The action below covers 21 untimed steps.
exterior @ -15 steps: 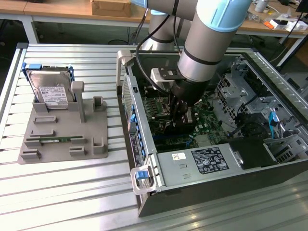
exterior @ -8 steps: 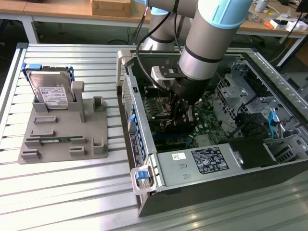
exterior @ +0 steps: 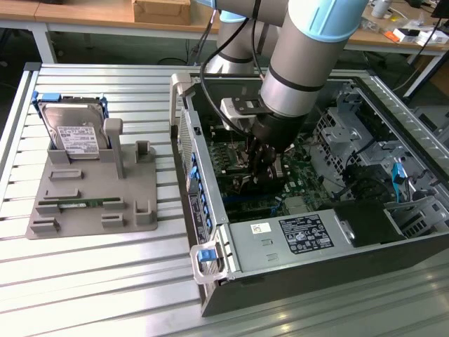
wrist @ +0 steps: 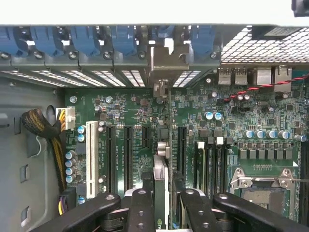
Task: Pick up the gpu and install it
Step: 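Insert the gpu into the slot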
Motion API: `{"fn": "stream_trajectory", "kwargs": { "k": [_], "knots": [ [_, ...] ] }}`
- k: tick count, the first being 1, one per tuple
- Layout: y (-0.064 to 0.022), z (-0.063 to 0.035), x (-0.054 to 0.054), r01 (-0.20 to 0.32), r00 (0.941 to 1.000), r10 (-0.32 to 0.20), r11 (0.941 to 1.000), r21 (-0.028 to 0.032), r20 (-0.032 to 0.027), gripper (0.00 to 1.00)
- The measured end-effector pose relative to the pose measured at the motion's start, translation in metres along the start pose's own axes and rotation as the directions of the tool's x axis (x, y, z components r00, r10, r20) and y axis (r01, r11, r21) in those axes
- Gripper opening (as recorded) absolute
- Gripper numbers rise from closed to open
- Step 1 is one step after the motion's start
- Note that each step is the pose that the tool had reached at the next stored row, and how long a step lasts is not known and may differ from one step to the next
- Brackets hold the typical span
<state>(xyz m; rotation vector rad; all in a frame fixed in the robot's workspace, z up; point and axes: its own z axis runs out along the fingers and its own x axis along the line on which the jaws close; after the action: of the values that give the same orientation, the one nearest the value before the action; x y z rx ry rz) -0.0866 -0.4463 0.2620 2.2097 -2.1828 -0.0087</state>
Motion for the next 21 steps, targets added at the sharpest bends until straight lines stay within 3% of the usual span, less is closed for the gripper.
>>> {"fn": "stream_trajectory", "kwargs": {
  "k": [4, 13, 21],
  "knots": [
    [0.0, 0.0001, 0.0, -0.024, 0.9997, 0.024, 0.9997, -0.0005, 0.0006, 0.26],
    [-0.0022, 0.0, 0.0, -0.025, 0.9997, 0.025, 0.9997, -0.0006, 0.0006, 0.26],
    [-0.002, -0.0059, 0.0002, -0.025, 0.9997, 0.025, 0.9997, -0.0002, 0.0001, 0.26]
  ]
}}
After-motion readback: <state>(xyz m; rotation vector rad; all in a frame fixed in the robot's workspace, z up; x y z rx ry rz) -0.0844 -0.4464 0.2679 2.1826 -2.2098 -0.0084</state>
